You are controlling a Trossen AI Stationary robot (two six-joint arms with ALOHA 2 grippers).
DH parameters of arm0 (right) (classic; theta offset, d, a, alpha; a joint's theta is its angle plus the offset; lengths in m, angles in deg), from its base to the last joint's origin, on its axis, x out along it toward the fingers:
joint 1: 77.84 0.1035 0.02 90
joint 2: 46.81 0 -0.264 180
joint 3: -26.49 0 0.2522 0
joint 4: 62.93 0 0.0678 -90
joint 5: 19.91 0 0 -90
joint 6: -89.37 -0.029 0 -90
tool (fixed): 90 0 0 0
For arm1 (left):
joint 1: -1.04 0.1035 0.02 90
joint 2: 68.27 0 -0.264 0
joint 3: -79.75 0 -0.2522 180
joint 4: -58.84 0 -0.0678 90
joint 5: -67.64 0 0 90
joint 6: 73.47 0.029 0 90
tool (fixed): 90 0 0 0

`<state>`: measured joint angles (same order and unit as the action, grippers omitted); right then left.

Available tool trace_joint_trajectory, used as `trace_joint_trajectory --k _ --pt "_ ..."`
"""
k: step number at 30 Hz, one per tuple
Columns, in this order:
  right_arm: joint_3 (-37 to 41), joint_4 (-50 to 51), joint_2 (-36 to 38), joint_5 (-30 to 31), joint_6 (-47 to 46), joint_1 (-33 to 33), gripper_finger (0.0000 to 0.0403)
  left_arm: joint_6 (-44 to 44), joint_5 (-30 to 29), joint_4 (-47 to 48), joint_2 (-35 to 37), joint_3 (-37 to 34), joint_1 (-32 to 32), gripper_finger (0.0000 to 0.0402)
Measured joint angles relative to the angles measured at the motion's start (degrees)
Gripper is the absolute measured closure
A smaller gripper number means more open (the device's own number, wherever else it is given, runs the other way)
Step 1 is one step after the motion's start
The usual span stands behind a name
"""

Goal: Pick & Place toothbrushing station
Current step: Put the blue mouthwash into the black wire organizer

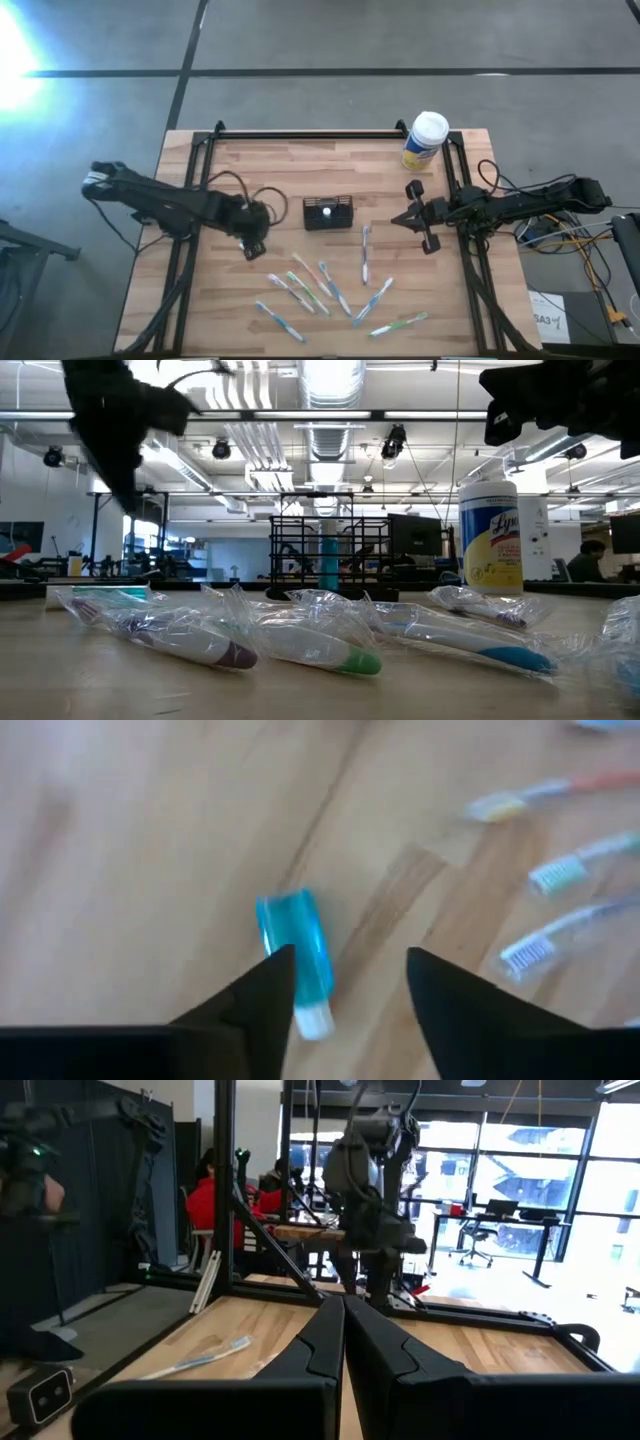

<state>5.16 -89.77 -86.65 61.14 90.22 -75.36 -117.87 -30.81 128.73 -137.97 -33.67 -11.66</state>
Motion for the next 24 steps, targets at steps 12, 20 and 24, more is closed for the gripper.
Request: trace_joint_trajectory --k 12,20,24 --pt "-0.17 -0.3 0.0 0.0 -0.48 -0.02 0.0394 -11.35 6.88 -0.62 1.31 -10.19 -1.12 0.0142" --pt "-0.17 -0.31 0.0 0.0 -0.22 0.0 0.0394 -10.32 7.34 -5.5 -0.16 -13.88 -1.09 0.0142" --pt "-0.17 -0.31 0.0 0.0 -0.22 0.0 0.0394 -9.68 7.41 -7.82 -1.26 -15.71 -1.01 0.0142"
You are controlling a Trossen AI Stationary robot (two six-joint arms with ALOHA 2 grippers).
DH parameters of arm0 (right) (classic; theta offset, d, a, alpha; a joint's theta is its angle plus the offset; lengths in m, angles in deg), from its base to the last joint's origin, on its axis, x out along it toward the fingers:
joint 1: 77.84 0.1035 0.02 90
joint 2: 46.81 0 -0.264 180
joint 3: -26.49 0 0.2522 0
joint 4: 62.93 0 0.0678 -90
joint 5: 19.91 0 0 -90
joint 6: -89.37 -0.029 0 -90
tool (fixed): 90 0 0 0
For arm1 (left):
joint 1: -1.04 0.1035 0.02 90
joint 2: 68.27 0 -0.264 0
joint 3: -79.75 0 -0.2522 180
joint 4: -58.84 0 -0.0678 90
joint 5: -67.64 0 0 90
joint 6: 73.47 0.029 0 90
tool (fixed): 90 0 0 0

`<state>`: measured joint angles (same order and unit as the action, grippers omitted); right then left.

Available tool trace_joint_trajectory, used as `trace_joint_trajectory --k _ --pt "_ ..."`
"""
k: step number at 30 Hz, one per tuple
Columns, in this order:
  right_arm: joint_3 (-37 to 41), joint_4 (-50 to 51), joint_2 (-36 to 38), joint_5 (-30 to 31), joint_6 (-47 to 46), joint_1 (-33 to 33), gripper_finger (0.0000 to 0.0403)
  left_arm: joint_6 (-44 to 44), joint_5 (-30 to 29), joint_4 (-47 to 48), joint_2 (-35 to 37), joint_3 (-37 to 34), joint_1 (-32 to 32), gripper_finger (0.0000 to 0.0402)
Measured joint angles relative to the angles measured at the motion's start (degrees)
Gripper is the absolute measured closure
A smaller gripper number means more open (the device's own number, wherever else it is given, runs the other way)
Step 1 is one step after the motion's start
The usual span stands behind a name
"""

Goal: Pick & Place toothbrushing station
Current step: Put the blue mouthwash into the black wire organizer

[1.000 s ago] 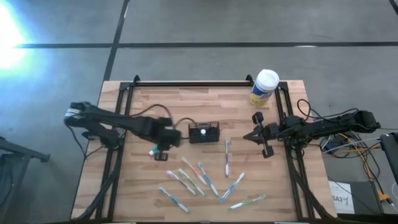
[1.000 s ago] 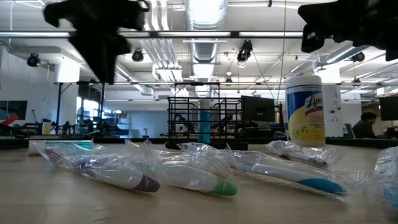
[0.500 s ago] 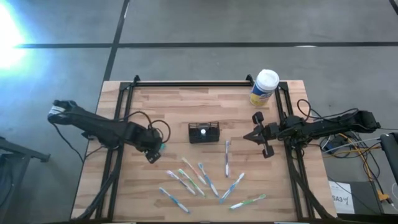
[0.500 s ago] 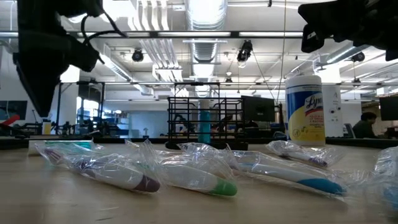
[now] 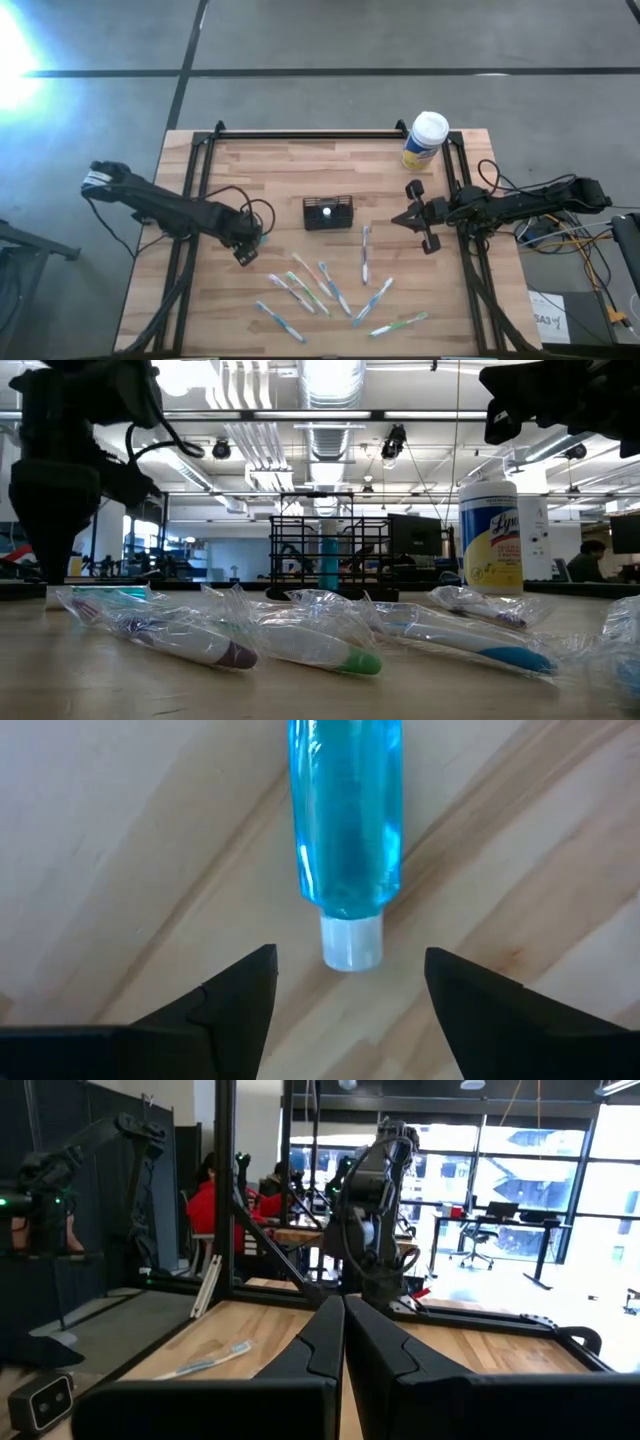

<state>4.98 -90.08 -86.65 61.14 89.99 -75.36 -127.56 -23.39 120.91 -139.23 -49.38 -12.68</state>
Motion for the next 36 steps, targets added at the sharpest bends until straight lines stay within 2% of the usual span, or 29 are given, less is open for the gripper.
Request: trace_joint_trajectory --k 8,16,22,29,36 --pt "0.0 -0.04 0.0 0.0 -0.04 0.0 0.0394 2.59 -2.51 -3.54 -3.8 -1.08 0.13 0.0142" --pt "-0.14 -0.13 -0.02 0.0 0.43 -0.01 0.0394 5.14 -2.49 -6.46 -9.62 -0.8 0.2 0.0151" --pt "-0.13 -0.13 -0.02 0.0 -0.46 0.0 0.0394 5.87 -1.49 -6.43 -11.96 -0.82 0.2 0.0205" --pt "-0.11 -0.08 -0.02 0.0 -0.22 0.0 0.0394 8.87 -0.76 -5.57 -8.85 -0.83 0.22 0.0311" --pt "-0.09 0.03 -0.02 0.07 0.5 -0.02 0.0394 13.04 -0.95 4.77 -4.68 5.03 0.15 0.031"
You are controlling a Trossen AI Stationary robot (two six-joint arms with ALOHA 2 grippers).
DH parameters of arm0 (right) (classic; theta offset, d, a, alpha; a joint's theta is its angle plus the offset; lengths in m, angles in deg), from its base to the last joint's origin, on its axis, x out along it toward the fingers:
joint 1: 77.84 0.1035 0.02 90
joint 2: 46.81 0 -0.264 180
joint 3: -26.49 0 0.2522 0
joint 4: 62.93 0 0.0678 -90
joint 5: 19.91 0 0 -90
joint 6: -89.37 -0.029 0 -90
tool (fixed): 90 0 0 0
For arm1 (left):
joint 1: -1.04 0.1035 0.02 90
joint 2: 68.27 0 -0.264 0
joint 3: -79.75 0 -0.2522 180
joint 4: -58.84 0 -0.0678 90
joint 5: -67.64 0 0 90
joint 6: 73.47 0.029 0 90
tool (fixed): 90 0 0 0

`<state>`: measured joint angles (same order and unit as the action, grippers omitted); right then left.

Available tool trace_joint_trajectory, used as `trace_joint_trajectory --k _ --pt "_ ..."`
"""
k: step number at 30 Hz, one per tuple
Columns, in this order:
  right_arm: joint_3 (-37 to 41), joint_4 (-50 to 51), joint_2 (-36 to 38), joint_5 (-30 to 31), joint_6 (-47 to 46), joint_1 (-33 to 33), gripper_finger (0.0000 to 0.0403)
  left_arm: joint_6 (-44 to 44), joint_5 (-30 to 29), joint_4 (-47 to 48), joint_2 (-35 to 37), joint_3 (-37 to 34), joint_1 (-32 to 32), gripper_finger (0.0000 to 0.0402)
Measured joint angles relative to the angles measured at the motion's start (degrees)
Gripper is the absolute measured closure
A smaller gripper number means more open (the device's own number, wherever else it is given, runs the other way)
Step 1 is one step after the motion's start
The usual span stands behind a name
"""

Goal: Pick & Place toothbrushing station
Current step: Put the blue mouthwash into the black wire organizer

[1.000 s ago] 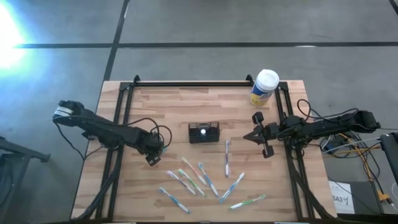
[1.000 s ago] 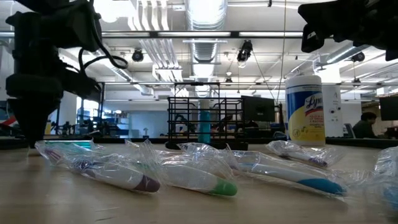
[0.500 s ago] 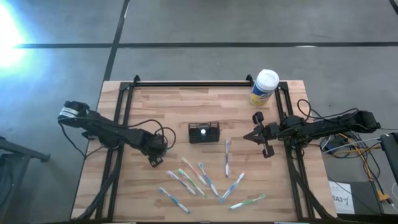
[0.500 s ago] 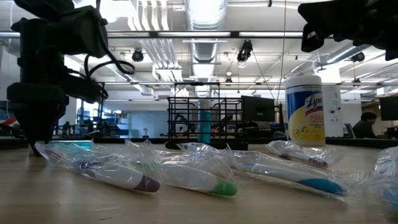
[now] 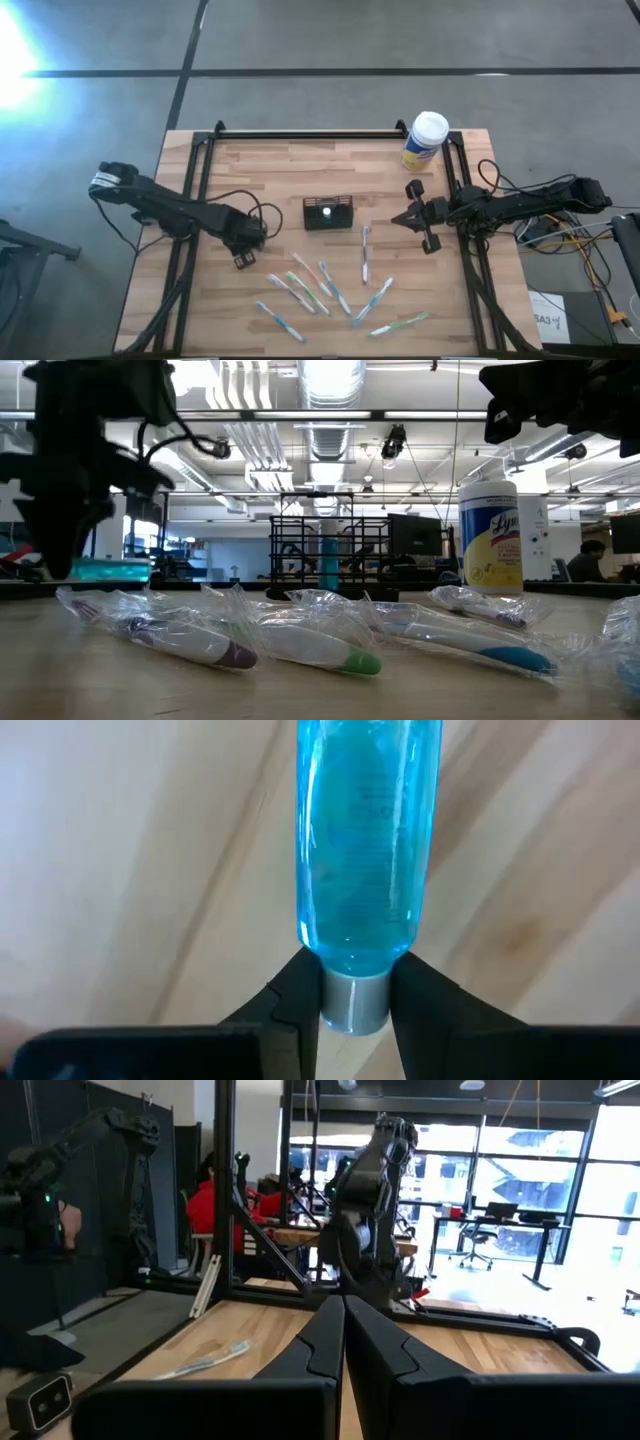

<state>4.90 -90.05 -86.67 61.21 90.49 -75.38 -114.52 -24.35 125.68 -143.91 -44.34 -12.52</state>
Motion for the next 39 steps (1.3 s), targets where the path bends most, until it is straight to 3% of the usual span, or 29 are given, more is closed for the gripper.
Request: trace_joint_trajectory --k 3,7,29,39 --pt "0.0 -0.03 0.0 0.02 1.17 0.0 0.0394 1.98 -1.63 7.59 0.67 3.58 0.04 0.031" --pt "0.0 -0.05 0.02 0.02 1.84 0.0 0.0394 2.41 -3.73 10.94 0.74 7.25 0.04 0.031" --pt "0.0 -0.01 -4.44 0.1 -2.24 -0.02 0.0394 1.82 -2.22 16.74 -0.37 13.52 -3.55 0.031" --pt "-0.57 -0.01 -8.19 6.34 -2.01 -0.02 0.0394 2.24 -2.29 19.8 -0.5 15.09 -4.26 0.031"
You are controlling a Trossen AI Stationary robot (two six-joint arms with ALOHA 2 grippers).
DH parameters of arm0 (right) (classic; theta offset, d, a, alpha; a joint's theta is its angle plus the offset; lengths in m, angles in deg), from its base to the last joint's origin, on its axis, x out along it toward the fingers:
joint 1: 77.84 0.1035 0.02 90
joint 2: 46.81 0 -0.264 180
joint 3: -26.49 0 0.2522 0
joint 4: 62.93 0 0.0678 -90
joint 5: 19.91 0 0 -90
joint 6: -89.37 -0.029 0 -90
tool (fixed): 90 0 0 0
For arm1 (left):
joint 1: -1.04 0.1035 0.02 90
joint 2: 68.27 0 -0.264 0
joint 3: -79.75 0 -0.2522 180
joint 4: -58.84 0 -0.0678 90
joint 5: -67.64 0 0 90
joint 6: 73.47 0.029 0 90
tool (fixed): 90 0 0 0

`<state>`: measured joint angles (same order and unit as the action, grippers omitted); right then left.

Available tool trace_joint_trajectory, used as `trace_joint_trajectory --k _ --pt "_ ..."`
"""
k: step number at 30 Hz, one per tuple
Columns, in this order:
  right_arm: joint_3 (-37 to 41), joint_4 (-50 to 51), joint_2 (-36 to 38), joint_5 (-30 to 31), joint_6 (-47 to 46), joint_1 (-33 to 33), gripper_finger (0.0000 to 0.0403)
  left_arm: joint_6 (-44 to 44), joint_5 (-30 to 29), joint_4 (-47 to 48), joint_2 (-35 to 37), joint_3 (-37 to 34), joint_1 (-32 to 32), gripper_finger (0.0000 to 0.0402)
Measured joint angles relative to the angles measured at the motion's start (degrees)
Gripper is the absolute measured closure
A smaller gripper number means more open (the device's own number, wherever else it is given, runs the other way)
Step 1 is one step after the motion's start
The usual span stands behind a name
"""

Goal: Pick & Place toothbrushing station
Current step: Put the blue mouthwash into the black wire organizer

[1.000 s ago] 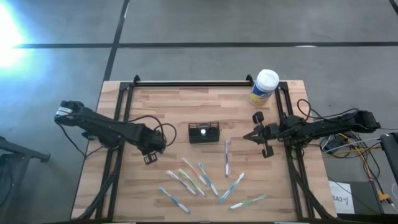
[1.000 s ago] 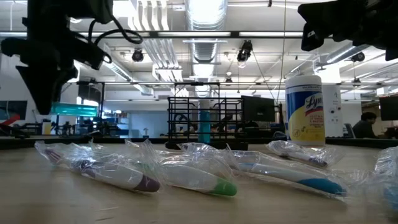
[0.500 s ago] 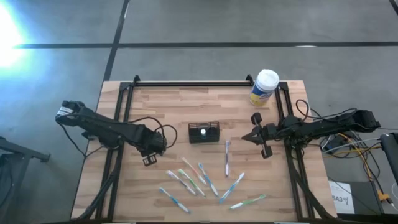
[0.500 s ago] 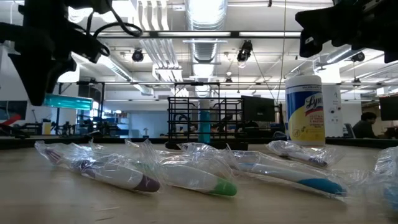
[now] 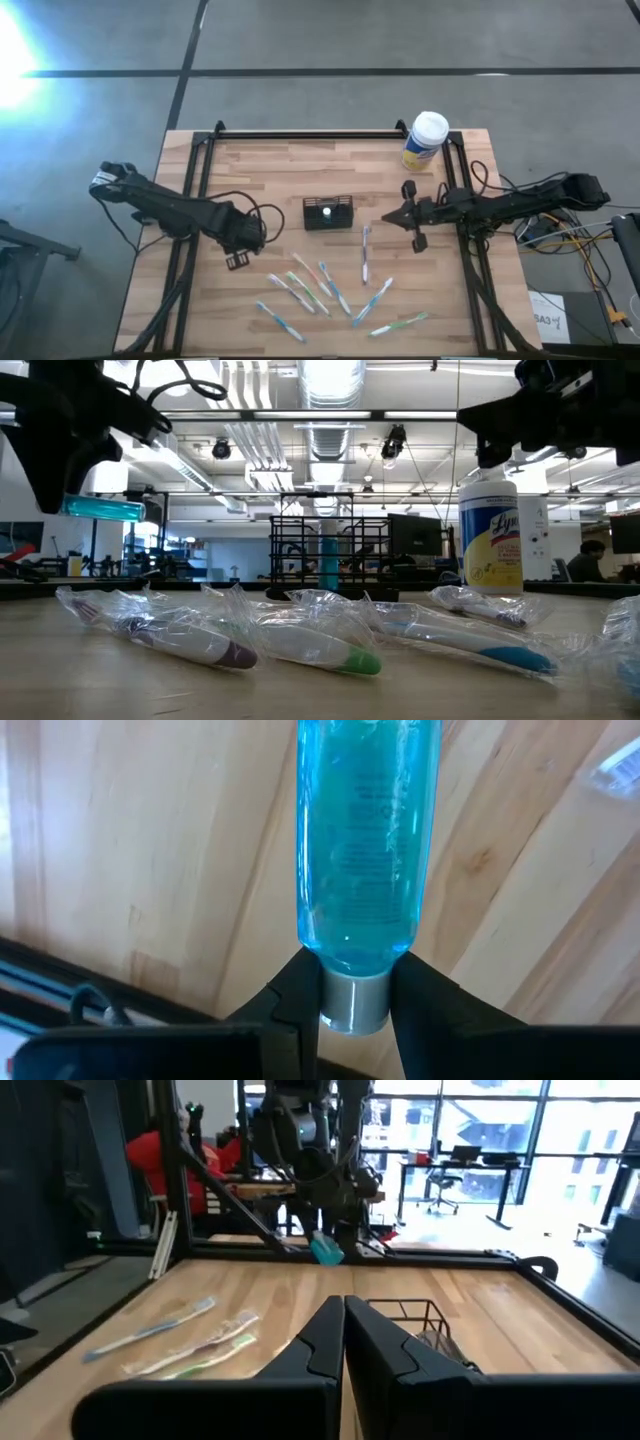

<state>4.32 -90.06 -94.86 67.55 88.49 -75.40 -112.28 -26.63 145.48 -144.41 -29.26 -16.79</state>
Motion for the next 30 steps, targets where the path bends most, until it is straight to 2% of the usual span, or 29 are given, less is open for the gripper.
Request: trace_joint_trajectory --k 6,13,17,21,26,30 --pt "-1.98 -0.01 -2.54 1.37 -0.11 0.0 0.0394 1.88 -3.98 4.94 -1.73 4.92 -1.22 0.031" --pt "-5.08 0.41 -5.86 6.12 -1.26 0.02 0.0394 9.58 -16.24 16.6 -7.81 19.29 -3.5 0.031" --pt "-7.55 0.7 -8.03 7.69 -1.29 0.0 0.0387 16.03 -21.34 16.97 -12.08 27.67 -4.09 0.031" --pt "-11.28 4.76 -9.9 7.69 -1.15 0.02 0.0353 21.44 -25.15 17.13 -16.98 35.09 -4.11 0.031" --pt "-16.71 11.23 -12.57 7.69 1.48 0.04 0.0288 26.79 -29.83 17.14 -22.11 42.48 -4.09 0.031" --pt "-19.77 14.07 -14.59 7.73 2.91 0.02 0.0237 28.54 -30.93 17.16 -24.85 46.31 -4.09 0.031"
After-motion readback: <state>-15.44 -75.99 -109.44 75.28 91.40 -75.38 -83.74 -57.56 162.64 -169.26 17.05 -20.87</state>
